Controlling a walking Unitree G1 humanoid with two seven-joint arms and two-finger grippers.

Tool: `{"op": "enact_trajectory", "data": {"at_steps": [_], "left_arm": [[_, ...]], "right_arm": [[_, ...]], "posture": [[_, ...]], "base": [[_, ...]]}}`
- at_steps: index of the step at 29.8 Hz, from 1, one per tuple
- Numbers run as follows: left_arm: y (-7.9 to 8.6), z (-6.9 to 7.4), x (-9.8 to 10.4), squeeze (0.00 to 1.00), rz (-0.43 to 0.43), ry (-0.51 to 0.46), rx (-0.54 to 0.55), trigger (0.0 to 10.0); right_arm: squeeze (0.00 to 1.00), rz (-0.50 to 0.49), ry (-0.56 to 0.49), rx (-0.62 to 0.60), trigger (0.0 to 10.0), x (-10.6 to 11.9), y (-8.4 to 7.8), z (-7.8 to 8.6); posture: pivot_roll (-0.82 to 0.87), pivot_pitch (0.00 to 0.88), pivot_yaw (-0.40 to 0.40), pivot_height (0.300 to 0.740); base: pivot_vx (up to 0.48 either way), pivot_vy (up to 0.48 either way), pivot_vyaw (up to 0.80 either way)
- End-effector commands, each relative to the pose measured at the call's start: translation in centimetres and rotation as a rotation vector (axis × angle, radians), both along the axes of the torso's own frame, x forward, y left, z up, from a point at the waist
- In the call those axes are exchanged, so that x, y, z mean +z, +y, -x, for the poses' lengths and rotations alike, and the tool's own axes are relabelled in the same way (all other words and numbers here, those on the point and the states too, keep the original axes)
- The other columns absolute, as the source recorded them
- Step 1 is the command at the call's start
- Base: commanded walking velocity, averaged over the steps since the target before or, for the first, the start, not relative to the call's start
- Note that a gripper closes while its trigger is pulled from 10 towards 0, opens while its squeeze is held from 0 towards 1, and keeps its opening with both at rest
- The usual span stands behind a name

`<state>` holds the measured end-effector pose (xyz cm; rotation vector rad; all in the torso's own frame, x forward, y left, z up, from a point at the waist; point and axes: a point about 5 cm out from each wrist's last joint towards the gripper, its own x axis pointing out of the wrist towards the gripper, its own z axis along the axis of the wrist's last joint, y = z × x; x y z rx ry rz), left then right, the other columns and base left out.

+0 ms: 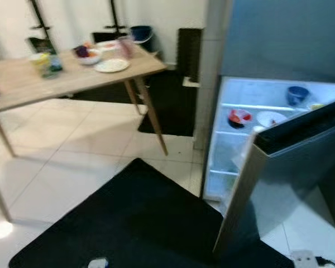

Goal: Restocking fridge

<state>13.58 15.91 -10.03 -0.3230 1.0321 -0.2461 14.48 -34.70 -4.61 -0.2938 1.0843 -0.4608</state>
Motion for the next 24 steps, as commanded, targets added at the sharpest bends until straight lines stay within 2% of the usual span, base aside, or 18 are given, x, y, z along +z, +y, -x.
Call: {"op": "enact_trajectory", "data": {"at_steps": [1, 5, 7, 9, 13, 14, 16, 17, 19, 22, 24], "left_arm": [[0.4, 1.2, -0.4, 0.00, -0.015, 0.039, -0.005, 10.0], [0.4, 1.2, -0.4, 0.00, -0.017, 0.037, -0.006, 10.0], [0.5, 1.1, -0.4, 0.00, -0.018, 0.036, -0.006, 10.0], [0.5, 1.1, -0.4, 0.00, -0.018, 0.036, -0.006, 10.0], [0.5, 1.1, -0.4, 0.00, -0.020, 0.035, -0.009, 10.0], [0.5, 1.1, -0.4, 0.00, -0.020, 0.035, -0.009, 10.0], [0.5, 1.1, -0.4, 0.00, -0.022, 0.036, -0.013, 10.0], [0.5, 1.1, -0.4, 0.00, -0.022, 0.036, -0.013, 10.0], [0.4, 1.2, -0.4, 0.00, -0.023, 0.037, -0.018, 10.0], [0.4, 1.2, -0.4, 0.00, -0.024, 0.036, -0.021, 10.0], [0.4, 1.2, -0.4, 0.00, -0.024, 0.036, -0.021, 10.0]], "right_arm": [[0.00, -0.027, -0.100, -0.022, 10.0, 0.5, 0.4, -1.6], [0.00, -0.078, -0.249, -0.055, 10.0, 1.7, 0.8, -4.2], [0.00, -0.133, -0.370, -0.072, 10.0, 2.7, 1.2, -6.1], [0.00, -0.133, -0.370, -0.072, 10.0, 2.7, 1.2, -6.1], [0.00, -0.253, -0.598, -0.093, 10.0, 5.0, 2.2, -9.8], [0.00, -0.253, -0.598, -0.093, 10.0, 5.0, 2.2, -9.8], [0.00, -0.309, -0.703, -0.077, 10.0, 6.4, 2.9, -11.7], [0.00, -0.309, -0.703, -0.077, 10.0, 6.4, 2.9, -11.7], [0.00, -0.335, -0.739, 0.006, 10.0, 7.2, 4.2, -13.2], [0.00, -0.349, -0.765, 0.091, 10.0, 7.9, 5.5, -14.4], [0.00, -0.350, -0.772, 0.105, 10.0, 8.1, 5.8, -14.7]], "posture": [[-0.18, 0.048, 0.040, 0.740], [-0.18, 0.049, 0.041, 0.740], [-0.18, 0.051, 0.042, 0.740], [-0.18, 0.051, 0.042, 0.740], [-0.18, 0.051, 0.042, 0.740], [-0.18, 0.051, 0.042, 0.740], [-0.17, 0.052, 0.041, 0.740], [-0.17, 0.052, 0.041, 0.740], [-0.17, 0.052, 0.041, 0.740], [-0.17, 0.045, 0.035, 0.740], [-0.17, 0.045, 0.035, 0.740]], "base": [[0.000, 0.000, -0.78], [0.000, 0.000, -0.20], [0.000, 0.000, 0.00], [0.000, 0.000, 0.00], [0.000, 0.000, 0.00], [0.000, 0.000, 0.00], [0.000, 0.000, 0.00], [0.000, 0.000, 0.00], [0.000, 0.000, 0.00], [0.000, 0.000, 0.00], [0.000, 0.000, 0.00]]}}
